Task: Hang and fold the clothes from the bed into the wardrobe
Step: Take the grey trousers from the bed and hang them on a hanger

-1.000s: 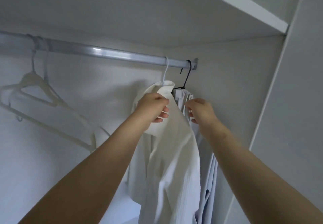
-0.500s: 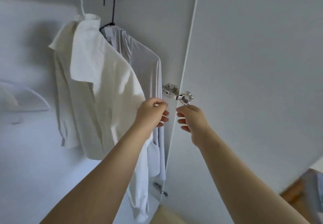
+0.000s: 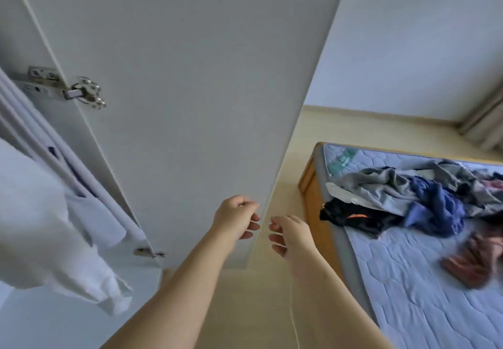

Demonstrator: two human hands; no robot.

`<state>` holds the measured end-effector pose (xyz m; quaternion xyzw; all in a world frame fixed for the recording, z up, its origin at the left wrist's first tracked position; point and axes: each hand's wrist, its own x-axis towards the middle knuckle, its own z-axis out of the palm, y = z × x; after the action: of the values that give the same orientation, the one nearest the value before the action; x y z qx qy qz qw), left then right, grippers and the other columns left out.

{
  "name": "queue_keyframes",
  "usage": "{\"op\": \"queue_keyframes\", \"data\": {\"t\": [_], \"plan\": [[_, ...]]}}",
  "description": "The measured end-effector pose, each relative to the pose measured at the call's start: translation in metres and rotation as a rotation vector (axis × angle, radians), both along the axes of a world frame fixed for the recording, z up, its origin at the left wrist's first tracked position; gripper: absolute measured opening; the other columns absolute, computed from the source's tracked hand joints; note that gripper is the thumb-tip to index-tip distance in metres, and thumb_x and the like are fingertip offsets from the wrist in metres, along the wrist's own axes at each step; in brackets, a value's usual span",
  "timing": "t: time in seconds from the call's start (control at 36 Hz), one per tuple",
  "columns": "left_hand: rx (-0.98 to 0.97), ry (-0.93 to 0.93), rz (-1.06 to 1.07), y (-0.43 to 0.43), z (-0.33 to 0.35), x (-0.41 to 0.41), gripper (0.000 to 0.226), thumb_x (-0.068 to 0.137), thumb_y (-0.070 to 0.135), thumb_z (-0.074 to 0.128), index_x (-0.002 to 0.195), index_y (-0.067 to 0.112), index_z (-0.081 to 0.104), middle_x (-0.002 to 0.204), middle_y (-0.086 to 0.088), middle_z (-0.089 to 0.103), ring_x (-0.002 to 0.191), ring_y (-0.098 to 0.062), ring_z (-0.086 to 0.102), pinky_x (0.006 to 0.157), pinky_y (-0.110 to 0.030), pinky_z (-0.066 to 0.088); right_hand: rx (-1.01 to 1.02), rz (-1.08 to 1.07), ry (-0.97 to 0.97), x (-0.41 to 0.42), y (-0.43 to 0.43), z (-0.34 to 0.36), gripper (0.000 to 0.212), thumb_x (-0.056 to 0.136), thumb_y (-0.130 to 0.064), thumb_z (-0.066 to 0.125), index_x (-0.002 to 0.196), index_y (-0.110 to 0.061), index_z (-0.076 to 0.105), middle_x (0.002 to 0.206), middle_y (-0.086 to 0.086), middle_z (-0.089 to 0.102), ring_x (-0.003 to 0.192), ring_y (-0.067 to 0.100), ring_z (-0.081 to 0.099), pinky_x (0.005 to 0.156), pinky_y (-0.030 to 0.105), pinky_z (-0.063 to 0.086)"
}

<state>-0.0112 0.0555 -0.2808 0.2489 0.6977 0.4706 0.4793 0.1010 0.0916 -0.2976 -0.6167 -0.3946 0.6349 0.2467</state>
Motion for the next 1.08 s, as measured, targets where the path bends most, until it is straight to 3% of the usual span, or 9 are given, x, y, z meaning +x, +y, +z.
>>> {"op": "queue_keyframes", "data": {"t": [0.17,0.28,0.36,0.56,0.69,1.08], "plan": [[-0.053,0.000,-0.165,0.060,-0.018,0.087,0.013,0.092,0.016,0.051,0.081,0.016,0.059,0.068,0.000,0.059,0.055,-0.012,0.056,0.043,-0.015,0.044,-0.050,-0.225,0.022,0.097,0.037,-0.017,0.010,0.089,-0.009,0.053,0.081,-0.011,0.057,0.069,0.003,0.053,0.056,0.016,0.048,0.053,0.025,0.037],[-0.063,-0.003,-0.228,0.101,-0.020,0.141,0.013,0.093,0.016,0.050,0.085,0.014,0.059,0.068,-0.001,0.059,0.054,-0.012,0.053,0.048,-0.019,0.043,-0.056,-0.342,0.049,0.155,0.070,-0.023,0.016,0.088,-0.006,0.053,0.074,-0.011,0.054,0.068,0.005,0.053,0.053,0.016,0.043,0.049,0.024,0.033],[-0.069,-0.001,-0.268,0.133,-0.023,0.180,0.014,0.093,0.016,0.050,0.083,0.014,0.058,0.068,-0.001,0.059,0.053,-0.011,0.053,0.050,-0.020,0.042,-0.056,-0.392,0.063,0.195,0.100,-0.028,0.020,0.088,-0.005,0.052,0.070,-0.012,0.051,0.065,0.004,0.050,0.053,0.016,0.040,0.048,0.022,0.031],[-0.109,0.014,-0.386,0.203,-0.037,0.255,0.014,0.093,0.012,0.049,0.081,0.013,0.056,0.067,-0.002,0.057,0.050,-0.010,0.051,0.039,-0.014,0.038,-0.104,-0.429,0.053,0.273,0.153,-0.034,0.020,0.089,-0.003,0.049,0.072,-0.012,0.048,0.067,0.004,0.049,0.055,0.016,0.041,0.052,0.022,0.029],[-0.137,0.060,-0.479,0.253,-0.050,0.287,0.014,0.092,0.014,0.050,0.081,0.014,0.057,0.067,-0.002,0.059,0.052,-0.012,0.053,0.041,-0.016,0.040,-0.143,-0.493,0.040,0.307,0.192,-0.046,0.010,0.089,-0.005,0.052,0.081,-0.011,0.051,0.070,0.003,0.053,0.055,0.016,0.045,0.052,0.022,0.032],[-0.198,0.128,-0.691,0.451,-0.095,0.336,0.015,0.093,0.016,0.049,0.080,0.015,0.056,0.070,-0.002,0.057,0.056,-0.013,0.051,0.050,-0.021,0.042,-0.239,-0.677,0.051,0.355,0.360,-0.084,0.014,0.090,-0.003,0.046,0.079,-0.012,0.048,0.066,0.004,0.046,0.052,0.016,0.038,0.046,0.019,0.029]]}}
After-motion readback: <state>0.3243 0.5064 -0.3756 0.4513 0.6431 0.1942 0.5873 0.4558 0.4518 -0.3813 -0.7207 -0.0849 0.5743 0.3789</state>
